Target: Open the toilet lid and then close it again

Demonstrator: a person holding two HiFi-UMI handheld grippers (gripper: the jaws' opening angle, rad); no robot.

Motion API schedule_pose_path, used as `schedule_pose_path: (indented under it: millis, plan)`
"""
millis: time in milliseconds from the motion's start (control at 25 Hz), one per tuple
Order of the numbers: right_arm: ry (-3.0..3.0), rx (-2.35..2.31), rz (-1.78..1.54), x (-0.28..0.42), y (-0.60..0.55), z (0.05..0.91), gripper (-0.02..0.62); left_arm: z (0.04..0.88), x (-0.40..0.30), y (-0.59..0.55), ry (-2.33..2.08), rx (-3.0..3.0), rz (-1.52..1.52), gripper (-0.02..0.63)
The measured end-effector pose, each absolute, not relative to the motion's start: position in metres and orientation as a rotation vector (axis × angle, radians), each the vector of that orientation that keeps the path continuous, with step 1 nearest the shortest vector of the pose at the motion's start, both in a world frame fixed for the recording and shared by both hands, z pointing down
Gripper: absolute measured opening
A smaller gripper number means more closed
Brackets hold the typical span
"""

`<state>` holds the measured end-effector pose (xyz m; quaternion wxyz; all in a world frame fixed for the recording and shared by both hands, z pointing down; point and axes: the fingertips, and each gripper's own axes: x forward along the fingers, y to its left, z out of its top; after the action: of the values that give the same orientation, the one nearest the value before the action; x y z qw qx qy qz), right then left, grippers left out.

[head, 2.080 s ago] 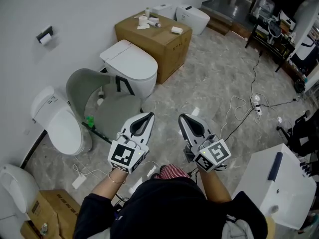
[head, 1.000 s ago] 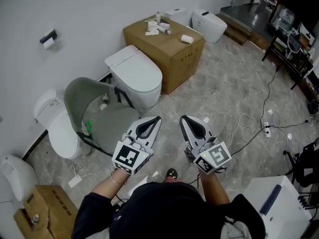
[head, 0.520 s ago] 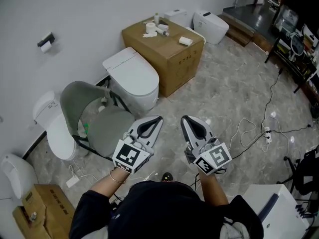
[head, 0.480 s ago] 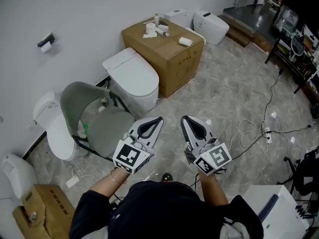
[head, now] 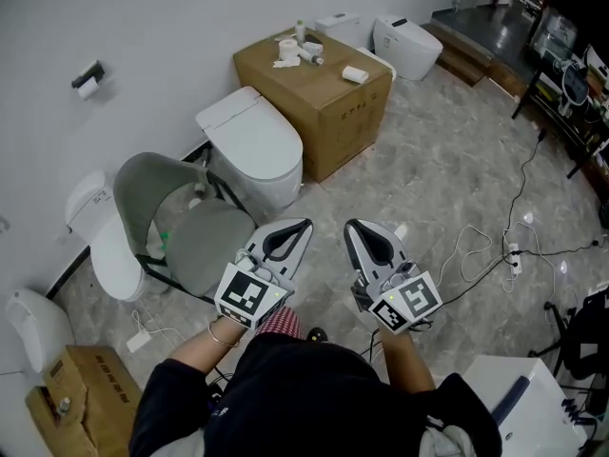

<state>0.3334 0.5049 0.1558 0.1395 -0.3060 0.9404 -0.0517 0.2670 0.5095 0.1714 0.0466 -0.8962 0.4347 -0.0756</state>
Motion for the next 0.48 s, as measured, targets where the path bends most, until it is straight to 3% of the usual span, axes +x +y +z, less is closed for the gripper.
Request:
schedule_pose_path:
  millis: [480]
  plan:
    - [2.727,-0.904,-0.158,0.337,0.479,0.161,0.023,0.173,0.269,0.479,1.324,-2.745,-0.193,0.003]
